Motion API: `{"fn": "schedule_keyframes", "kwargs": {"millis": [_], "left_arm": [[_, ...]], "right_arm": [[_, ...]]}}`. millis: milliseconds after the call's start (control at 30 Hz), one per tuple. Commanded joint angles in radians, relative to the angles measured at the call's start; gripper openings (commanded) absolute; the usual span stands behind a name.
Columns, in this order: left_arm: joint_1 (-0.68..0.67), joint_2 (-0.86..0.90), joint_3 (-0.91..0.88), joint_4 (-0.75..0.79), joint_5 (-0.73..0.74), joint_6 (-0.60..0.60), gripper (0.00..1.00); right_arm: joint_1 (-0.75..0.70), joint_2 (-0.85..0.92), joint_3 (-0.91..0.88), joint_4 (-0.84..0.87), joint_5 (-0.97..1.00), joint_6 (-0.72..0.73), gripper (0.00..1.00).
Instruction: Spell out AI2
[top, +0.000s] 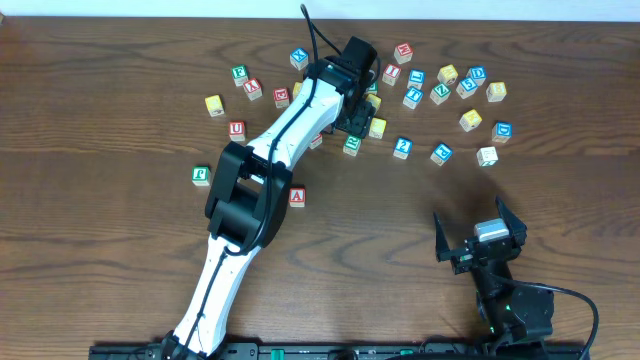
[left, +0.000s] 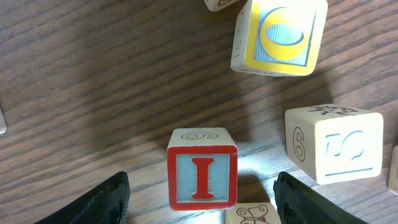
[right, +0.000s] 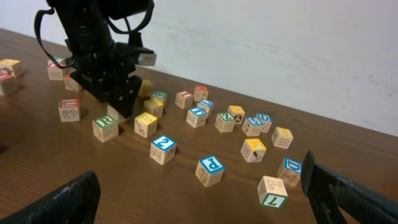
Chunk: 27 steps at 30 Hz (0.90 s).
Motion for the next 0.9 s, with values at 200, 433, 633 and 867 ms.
{"fn": "schedule_keyframes", "kwargs": {"millis": [200,433,633,867], "left_arm": [[0.005,0.031,0.013,0.005,0.01,0.011,0.73],[0.005,0.032,0.013,0.007,0.01,0.011,0.73],[0.005,0.032,0.013,0.023,0.01,0.011,0.73],[0.005,0.032,0.013,0.023,0.01,0.011,0.7]], "right_arm": [[-0.011,-0.005,-0.001,-0.004,0.001,0.012,0.99],[-0.011,-0.005,-0.001,-0.004,0.001,0.012,0.99],[-0.011,-0.005,-0.001,-0.004,0.001,0.012,0.99],[-0.011,-0.005,-0.001,-0.004,0.001,0.012,0.99]]}}
